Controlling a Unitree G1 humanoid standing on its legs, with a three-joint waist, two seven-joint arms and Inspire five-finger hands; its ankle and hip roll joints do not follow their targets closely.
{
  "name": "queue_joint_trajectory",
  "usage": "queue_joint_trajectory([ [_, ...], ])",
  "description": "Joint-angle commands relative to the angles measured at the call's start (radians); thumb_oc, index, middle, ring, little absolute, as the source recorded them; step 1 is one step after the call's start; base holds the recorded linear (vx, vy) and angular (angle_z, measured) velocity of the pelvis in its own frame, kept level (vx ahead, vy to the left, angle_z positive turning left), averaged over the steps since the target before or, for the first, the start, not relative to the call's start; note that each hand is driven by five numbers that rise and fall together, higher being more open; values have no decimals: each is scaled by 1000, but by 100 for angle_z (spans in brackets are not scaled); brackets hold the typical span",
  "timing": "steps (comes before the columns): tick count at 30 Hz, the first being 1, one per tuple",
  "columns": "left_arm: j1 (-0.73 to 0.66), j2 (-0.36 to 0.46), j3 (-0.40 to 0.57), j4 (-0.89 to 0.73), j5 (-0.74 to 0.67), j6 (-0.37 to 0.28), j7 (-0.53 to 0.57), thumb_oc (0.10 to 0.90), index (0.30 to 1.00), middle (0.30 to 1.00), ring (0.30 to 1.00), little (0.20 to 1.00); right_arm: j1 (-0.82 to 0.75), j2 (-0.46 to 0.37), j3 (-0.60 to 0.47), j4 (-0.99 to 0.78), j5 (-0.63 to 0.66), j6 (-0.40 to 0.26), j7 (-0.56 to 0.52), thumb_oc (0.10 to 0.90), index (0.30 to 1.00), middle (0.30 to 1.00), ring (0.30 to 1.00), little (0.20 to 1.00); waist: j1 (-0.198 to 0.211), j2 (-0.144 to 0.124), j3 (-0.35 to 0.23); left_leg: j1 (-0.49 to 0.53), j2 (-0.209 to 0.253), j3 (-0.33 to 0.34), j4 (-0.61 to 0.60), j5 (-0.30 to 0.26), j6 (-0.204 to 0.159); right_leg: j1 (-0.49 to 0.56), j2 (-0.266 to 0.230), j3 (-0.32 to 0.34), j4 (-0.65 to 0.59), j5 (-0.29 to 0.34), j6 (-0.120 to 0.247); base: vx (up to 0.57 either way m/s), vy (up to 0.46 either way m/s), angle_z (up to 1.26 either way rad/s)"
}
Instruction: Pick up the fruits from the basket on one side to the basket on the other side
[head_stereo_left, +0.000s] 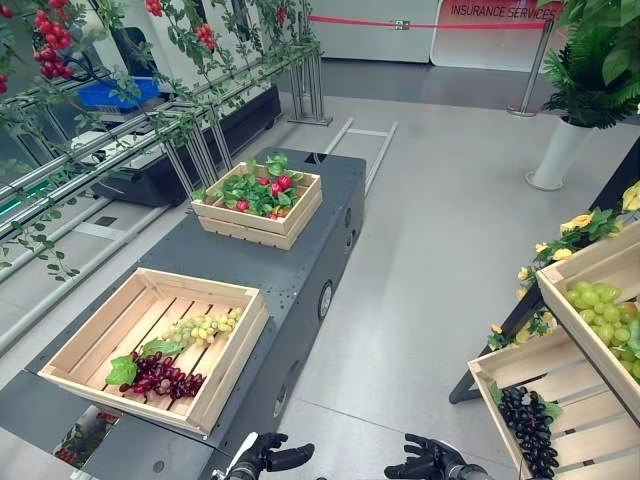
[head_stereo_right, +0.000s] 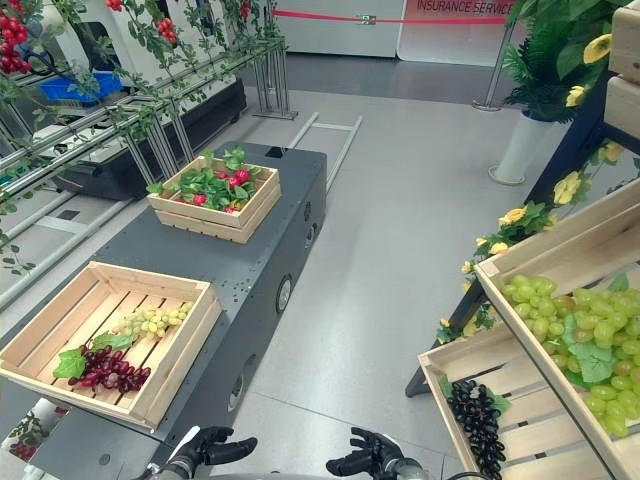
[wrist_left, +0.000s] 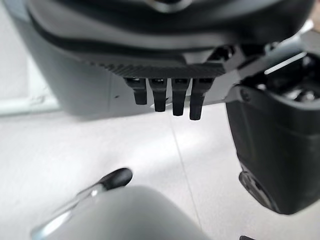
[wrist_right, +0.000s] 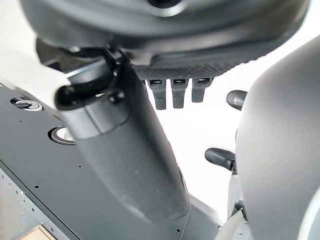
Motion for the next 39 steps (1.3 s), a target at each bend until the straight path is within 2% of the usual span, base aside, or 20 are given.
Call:
queue_joint_trajectory([
  [1, -121, -31, -54, -37, 95, -170, 140, 800, 900, 900, 900, 900, -80, -17, 45, -29, 2, -135, 68, 800, 900, 900, 900, 900, 24, -15, 50, 54, -26, 2, 9, -120, 0, 32, -69, -2, 15, -33, 32, 7, 34, 2],
  [7, -160, 11, -61, -149, 70, -237, 250, 800, 900, 900, 900, 900, -103, -44, 61, -169, 118, -205, 89, 800, 900, 900, 900, 900, 35, -21, 63, 48, -34, -6, 9, -113, 7, 19, -77, 2, 30, -32, 31, 0, 93, 1],
  [8, -161, 23, -38, -215, 76, -244, 316, 800, 900, 900, 900, 900, -99, -50, 55, -245, 155, -212, 80, 800, 900, 900, 900, 900, 40, -22, 65, 45, -38, -10, 9, -112, 12, 14, -83, 0, 37, -34, 31, 12, 192, 3],
  [11, -160, 53, 13, -329, 120, -231, 442, 800, 900, 900, 900, 900, -84, -56, 40, -378, 188, -203, 52, 800, 900, 900, 900, 900, 50, -23, 76, 37, -45, -20, 12, -105, 21, -3, -100, -8, 70, -41, 32, 2, 177, 15],
  [15, -155, 100, 86, -446, 227, -187, 543, 800, 900, 900, 900, 900, -81, -58, 10, -436, 230, -215, 41, 800, 900, 900, 900, 900, 72, -20, 97, 15, -58, -38, 46, -109, 36, -35, -132, -31, 166, -66, 37, 23, 247, 22],
  [16, -149, 136, 124, -513, 230, -146, 553, 800, 900, 900, 900, 900, -85, -60, -11, -453, 251, -214, 35, 800, 900, 900, 900, 900, 85, -16, 108, 6, -67, -49, 62, -107, 51, -61, -159, -43, 258, -74, 46, 43, 185, 20],
  [17, -147, 140, 129, -520, 230, -144, 552, 800, 900, 900, 900, 900, -86, -59, -13, -454, 253, -214, 35, 800, 900, 900, 900, 900, 86, -16, 109, 5, -70, -50, 64, -108, 53, -66, -164, -44, 273, -75, 47, 86, 266, 29],
  [20, -114, 213, 199, -643, 304, -123, 571, 800, 900, 900, 900, 900, -68, -56, -45, -510, 287, -215, 3, 800, 900, 900, 900, 900, 108, -11, 125, -15, -117, -77, 89, -106, 91, -148, -254, -21, 553, 7, 58, 137, 267, 45],
  [22, -69, 288, 243, -754, 381, -89, 557, 800, 900, 900, 900, 900, -23, -63, -61, -584, 296, -215, -17, 800, 900, 900, 900, 900, 102, 3, 139, -15, -140, -104, 95, -106, 106, -285, -256, 55, 764, 99, 62, 160, 222, 40],
  [23, -64, 298, 248, -765, 385, -79, 548, 800, 900, 900, 900, 900, -15, -65, -63, -590, 299, -217, -15, 800, 900, 900, 900, 900, 98, 7, 140, -14, -140, -106, 96, -107, 107, -312, -247, 73, 771, 109, 63, 152, 98, 54],
  [24, -56, 321, 259, -787, 384, -61, 527, 800, 900, 900, 900, 900, 3, -68, -69, -604, 309, -223, -16, 800, 900, 900, 900, 900, 83, 13, 145, -12, -141, -123, 98, -108, 105, -367, -200, 114, 756, 115, 62, 169, -66, 78],
  [25, -63, 348, 261, -796, 355, -34, 510, 800, 900, 900, 900, 900, 15, -76, -76, -613, 330, -230, -9, 800, 900, 900, 900, 900, 63, 12, 145, -11, -143, -151, 103, -115, 100, -380, -140, 140, 627, 104, 59, 219, -121, 86],
  [27, -84, 372, 255, -787, 317, -2, 493, 800, 900, 900, 900, 900, 16, -81, -77, -608, 347, -240, 7, 800, 900, 900, 900, 900, 47, 9, 142, -10, -148, -172, 104, -127, 94, -383, -109, 161, 412, 115, 62, 253, -169, 106],
  [28, -117, 389, 238, -755, 272, 41, 487, 800, 900, 900, 900, 900, 4, -85, -72, -584, 362, -243, 13, 800, 900, 900, 900, 900, 25, 13, 142, 10, -155, -202, 88, -142, 90, -374, -65, 213, 190, 138, 77, 281, -166, 104],
  [29, -129, 392, 230, -745, 265, 54, 489, 800, 900, 900, 900, 900, 0, -86, -69, -578, 364, -241, 11, 800, 900, 900, 900, 900, 16, 14, 139, 12, -164, -215, 83, -144, 91, -380, -51, 241, 148, 151, 84, 356, -176, 96],
  [30, -145, 392, 220, -723, 250, 72, 492, 800, 900, 900, 900, 900, -3, -88, -68, -568, 361, -233, 9, 800, 900, 900, 900, 900, -3, 16, 131, 16, -179, -246, 73, -146, 94, -386, -16, 304, 91, 163, 90, 299, -146, 80],
  [32, -158, 392, 218, -702, 246, 84, 490, 800, 900, 900, 900, 900, 6, -89, -70, -553, 352, -240, 6, 800, 900, 900, 900, 900, -22, 14, 117, 22, -193, -279, 66, -152, 97, -361, 11, 346, 69, 183, 82, 296, -169, 70],
  [33, -163, 398, 223, -689, 262, 76, 488, 800, 900, 900, 900, 900, 16, -86, -71, -543, 352, -253, -2, 800, 900, 900, 900, 900, -29, 12, 106, 10, -201, -298, 74, -156, 100, -344, 20, 372, 80, 168, 74, 263, -177, 77],
  [37, -138, 419, 254, -674, 291, 77, 495, 800, 900, 900, 900, 900, 38, -100, -82, -564, 367, -222, 5, 800, 900, 900, 900, 900, -36, 9, 101, 0, -172, -266, 137, -178, 84, -322, 4, 340, 142, 118, 63, 293, -190, 69],
  [39, -128, 442, 265, -653, 319, 68, 497, 800, 900, 900, 900, 900, 59, -130, -93, -593, 349, -194, 21, 800, 900, 900, 900, 900, -42, -1, 102, -11, -134, -199, 216, -196, 52, -277, -29, 292, 123, 100, 44, 357, -169, 15],
])
